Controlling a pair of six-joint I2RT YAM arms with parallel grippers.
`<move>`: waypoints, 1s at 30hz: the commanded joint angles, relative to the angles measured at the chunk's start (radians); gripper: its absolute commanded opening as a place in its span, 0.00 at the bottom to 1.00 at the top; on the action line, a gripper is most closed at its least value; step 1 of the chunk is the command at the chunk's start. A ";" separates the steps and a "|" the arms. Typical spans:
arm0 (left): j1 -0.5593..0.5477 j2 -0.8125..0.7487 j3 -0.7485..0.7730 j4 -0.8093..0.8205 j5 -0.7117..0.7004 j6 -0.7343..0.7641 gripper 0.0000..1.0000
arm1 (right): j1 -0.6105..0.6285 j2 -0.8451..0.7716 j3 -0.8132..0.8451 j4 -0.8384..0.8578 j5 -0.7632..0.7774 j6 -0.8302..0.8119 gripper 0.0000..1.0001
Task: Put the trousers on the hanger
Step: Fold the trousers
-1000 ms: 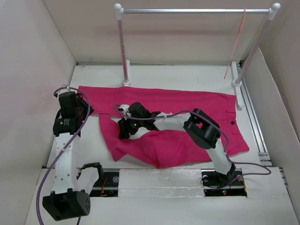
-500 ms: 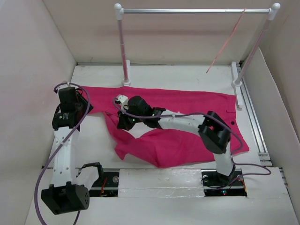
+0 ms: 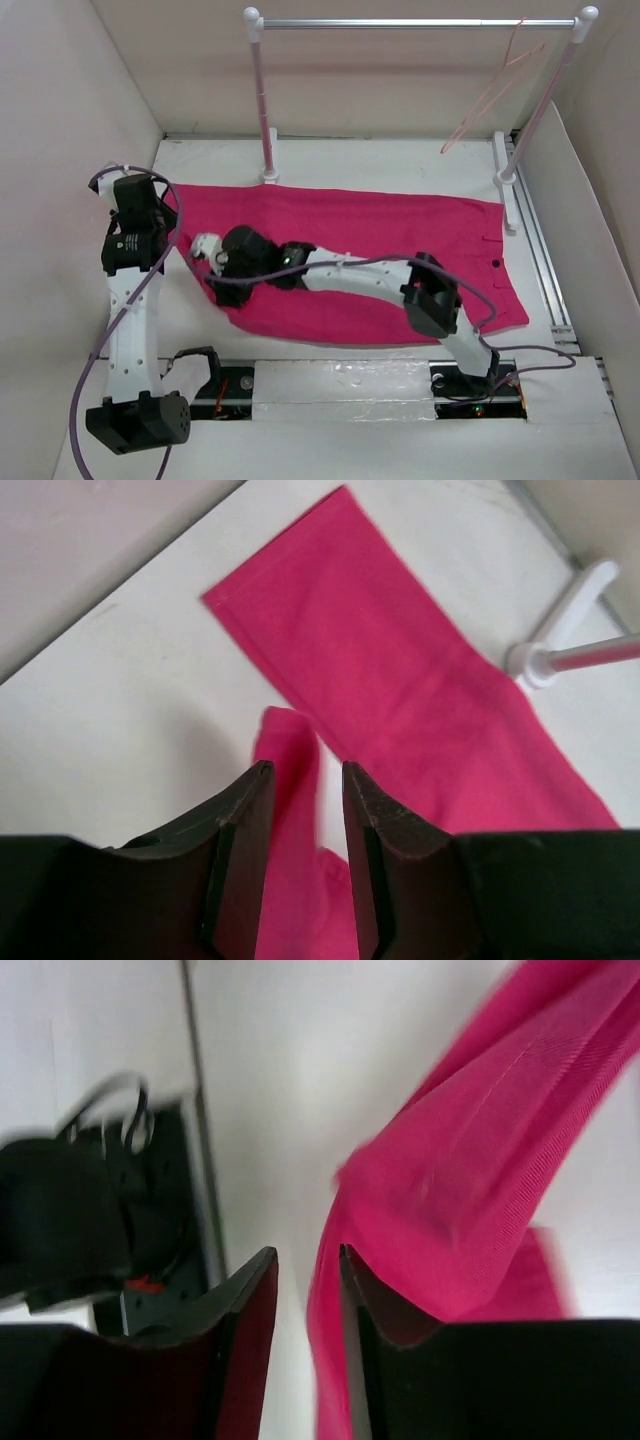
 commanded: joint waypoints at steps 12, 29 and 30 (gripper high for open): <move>0.035 0.070 -0.161 0.024 0.031 0.074 0.41 | -0.061 -0.559 -0.627 0.025 0.041 -0.049 0.21; -0.492 0.400 -0.174 -0.223 0.108 0.076 0.41 | -0.443 -1.132 -1.231 0.069 0.022 0.052 0.49; -0.521 0.409 -0.186 -0.232 0.096 0.062 0.41 | -0.452 -1.136 -1.234 0.074 0.010 0.048 0.49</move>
